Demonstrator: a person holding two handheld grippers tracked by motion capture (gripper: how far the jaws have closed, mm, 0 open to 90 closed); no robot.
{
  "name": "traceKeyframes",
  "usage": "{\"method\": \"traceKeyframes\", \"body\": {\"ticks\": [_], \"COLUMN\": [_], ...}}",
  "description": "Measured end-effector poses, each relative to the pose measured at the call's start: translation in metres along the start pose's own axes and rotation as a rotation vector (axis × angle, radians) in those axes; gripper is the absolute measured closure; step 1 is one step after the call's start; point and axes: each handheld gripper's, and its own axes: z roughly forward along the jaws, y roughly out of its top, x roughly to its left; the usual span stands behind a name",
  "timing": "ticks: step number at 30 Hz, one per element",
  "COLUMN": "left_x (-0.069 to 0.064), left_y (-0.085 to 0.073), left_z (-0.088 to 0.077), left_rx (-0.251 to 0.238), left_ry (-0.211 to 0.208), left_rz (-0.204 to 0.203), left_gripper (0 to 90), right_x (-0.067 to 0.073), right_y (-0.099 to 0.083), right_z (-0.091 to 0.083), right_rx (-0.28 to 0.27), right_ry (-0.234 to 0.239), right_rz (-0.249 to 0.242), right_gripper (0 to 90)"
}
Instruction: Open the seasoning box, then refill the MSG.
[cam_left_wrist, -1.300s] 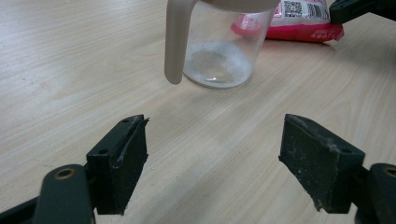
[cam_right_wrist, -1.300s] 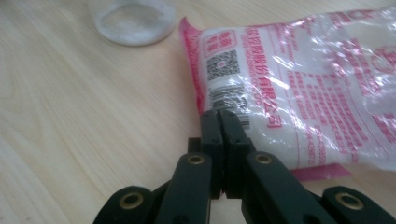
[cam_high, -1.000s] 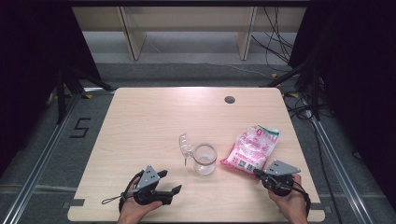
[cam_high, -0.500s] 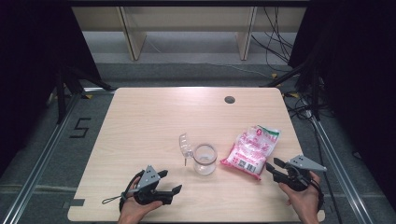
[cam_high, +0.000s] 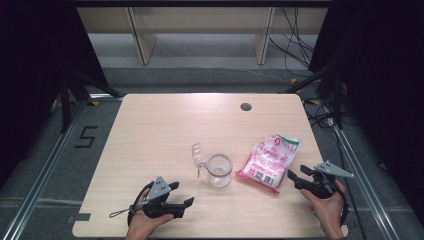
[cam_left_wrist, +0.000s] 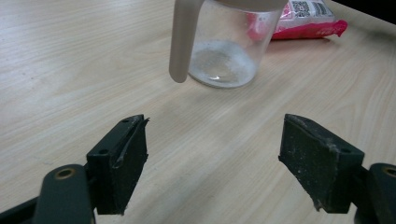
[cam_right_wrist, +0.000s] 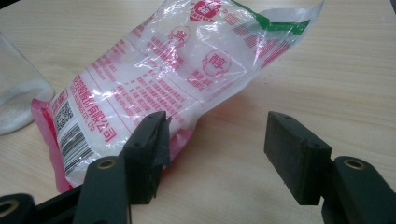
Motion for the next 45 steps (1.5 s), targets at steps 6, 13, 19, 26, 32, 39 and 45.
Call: {"method": "traceKeyframes", "body": {"ticks": [6,13,19,26,32,39,45], "left_x": [0.002,0.003,0.002,0.001,-0.001,-0.001,-0.002], "left_y": [0.000,0.000,0.000,0.000,0.000,0.001,0.001], "left_z": [-0.001,0.000,0.002,0.002,0.003,0.002,0.003], "left_rx": [0.006,0.009,-0.005,0.005,0.008,0.009,0.008], "left_ry": [0.005,0.007,-0.003,-0.002,-0.001,-0.007,-0.012], "left_rz": [0.004,0.010,0.000,0.008,0.009,0.012,0.027], "left_gripper": [22.7,22.7,22.7,22.8,22.8,22.8,22.8], "right_x": [-0.005,-0.004,-0.004,0.000,-0.003,-0.007,-0.006], "right_y": [0.002,0.005,0.010,0.019,0.021,0.028,0.027], "right_z": [0.006,0.015,0.024,0.035,0.048,0.056,0.064], "right_rx": [0.003,0.011,-0.017,0.020,0.012,0.021,0.050], "right_ry": [0.006,0.040,0.054,0.049,0.055,0.056,0.053], "right_rz": [-0.021,0.048,0.013,0.044,0.100,0.089,0.110], "right_gripper": [39.6,36.1,33.9,31.6,31.9,32.4,39.9]}}
